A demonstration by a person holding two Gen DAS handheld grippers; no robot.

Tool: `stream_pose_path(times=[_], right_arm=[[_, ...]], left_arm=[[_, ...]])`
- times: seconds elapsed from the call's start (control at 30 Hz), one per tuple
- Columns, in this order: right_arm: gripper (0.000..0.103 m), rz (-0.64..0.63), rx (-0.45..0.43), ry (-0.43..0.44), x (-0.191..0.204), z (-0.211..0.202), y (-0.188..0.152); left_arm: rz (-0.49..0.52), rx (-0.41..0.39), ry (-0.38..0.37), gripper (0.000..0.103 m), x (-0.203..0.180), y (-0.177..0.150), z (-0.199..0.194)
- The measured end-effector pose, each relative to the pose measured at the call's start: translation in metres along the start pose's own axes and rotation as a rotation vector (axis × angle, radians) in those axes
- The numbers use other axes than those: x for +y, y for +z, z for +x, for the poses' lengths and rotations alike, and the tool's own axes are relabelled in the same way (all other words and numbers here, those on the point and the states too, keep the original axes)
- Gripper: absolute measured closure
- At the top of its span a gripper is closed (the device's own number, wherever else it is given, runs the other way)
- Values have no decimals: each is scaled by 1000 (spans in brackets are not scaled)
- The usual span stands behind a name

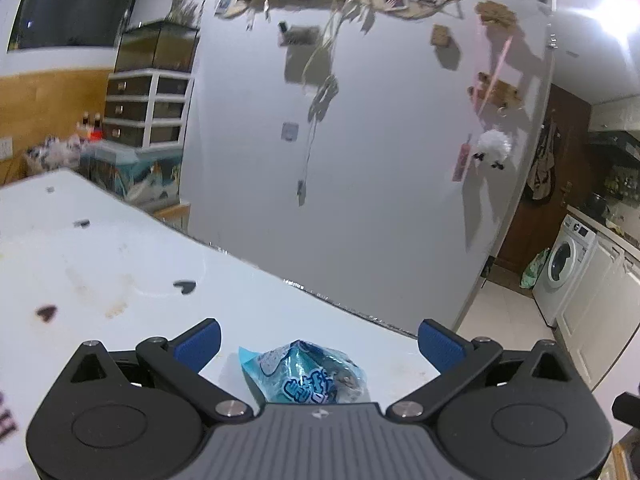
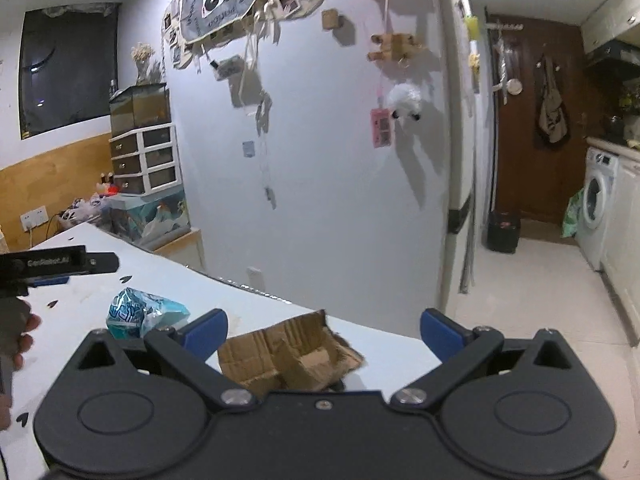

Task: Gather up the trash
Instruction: 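Grasp the teal wrapper with the left tool while the right tool grasps the cardboard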

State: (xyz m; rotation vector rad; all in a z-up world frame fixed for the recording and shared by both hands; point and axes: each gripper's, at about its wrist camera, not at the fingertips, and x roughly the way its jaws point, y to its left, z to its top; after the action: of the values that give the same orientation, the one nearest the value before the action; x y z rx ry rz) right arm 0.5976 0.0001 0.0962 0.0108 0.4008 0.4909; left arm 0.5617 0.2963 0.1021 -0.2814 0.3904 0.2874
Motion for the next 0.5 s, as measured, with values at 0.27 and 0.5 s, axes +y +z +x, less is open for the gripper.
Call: stream_pose_path(times=[0.27, 0.5], right_arm=[[0, 10, 92, 47, -4, 49, -14], [23, -20, 146, 47, -11, 64, -29]], left_arm=[[-32, 92, -32, 0, 20, -13, 42], [-86, 122, -112, 0, 30, -22, 55]])
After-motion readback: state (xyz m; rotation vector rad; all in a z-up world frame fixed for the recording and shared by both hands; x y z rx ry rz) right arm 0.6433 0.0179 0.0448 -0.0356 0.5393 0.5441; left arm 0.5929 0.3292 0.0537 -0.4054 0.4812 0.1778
